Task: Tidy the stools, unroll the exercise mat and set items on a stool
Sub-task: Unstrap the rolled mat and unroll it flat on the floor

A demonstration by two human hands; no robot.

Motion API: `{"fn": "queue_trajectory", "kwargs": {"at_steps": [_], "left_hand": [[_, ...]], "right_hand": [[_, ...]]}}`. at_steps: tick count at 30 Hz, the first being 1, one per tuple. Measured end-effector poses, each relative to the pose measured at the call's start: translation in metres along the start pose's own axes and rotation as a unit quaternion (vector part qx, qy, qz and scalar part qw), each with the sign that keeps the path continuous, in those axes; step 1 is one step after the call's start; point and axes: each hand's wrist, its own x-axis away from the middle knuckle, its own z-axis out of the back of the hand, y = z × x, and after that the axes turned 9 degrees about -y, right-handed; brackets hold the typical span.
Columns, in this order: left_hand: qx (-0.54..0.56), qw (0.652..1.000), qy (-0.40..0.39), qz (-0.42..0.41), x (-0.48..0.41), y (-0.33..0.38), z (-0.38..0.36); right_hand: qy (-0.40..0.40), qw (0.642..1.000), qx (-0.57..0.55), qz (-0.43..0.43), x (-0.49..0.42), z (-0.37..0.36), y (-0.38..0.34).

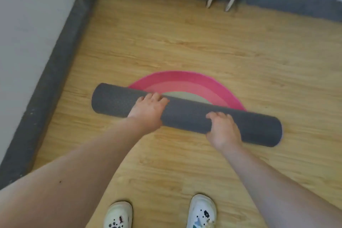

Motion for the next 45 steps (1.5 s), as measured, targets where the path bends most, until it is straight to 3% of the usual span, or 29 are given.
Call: {"fn": "queue_trajectory", "kwargs": {"at_steps": [7, 10, 13, 16, 24, 28, 31, 35, 40, 45], "left_hand": [[-0.013, 1.0, 0.01, -0.011, -0.117, -0.029, -0.089], [-0.023, 0.999, -0.017, -0.024, -0.138, -0.032, -0.11], [-0.023, 0.999, 0.004, -0.022, -0.144, -0.035, -0.116], [-0.006, 1.0, 0.0, 0.012, -0.144, -0.027, -0.115], [0.028, 0.991, -0.112, 0.063, -0.121, -0.009, -0.135], [0.063, 0.981, -0.167, 0.08, -0.092, 0.002, -0.162], [0.054, 0.982, -0.166, 0.072, -0.073, 0.006, -0.176], [-0.042, 0.994, -0.091, 0.039, -0.064, 0.007, -0.173], [0.053, 0.991, -0.124, 0.014, -0.055, 0.0, -0.177], [0.021, 0.995, -0.095, 0.004, -0.03, 0.002, -0.192]], "right_hand": [[0.01, 0.999, 0.044, -0.004, -0.111, -0.074, 0.005], [0.001, 0.999, 0.044, -0.005, -0.137, -0.086, 0.012], [-0.009, 1.0, 0.027, -0.01, -0.146, -0.09, 0.019], [0.0, 0.999, 0.046, -0.01, -0.135, -0.098, 0.021], [-0.007, 0.997, 0.074, -0.034, -0.098, -0.124, 0.011], [-0.058, 0.995, 0.057, -0.065, -0.077, -0.144, 0.007], [-0.094, 0.992, 0.044, -0.074, -0.062, -0.16, 0.006], [-0.053, 0.994, 0.08, -0.061, -0.053, -0.163, 0.005], [-0.09, 0.994, 0.024, -0.059, -0.041, -0.168, 0.0], [-0.081, 0.995, 0.021, -0.061, -0.012, -0.179, 0.0]]}}
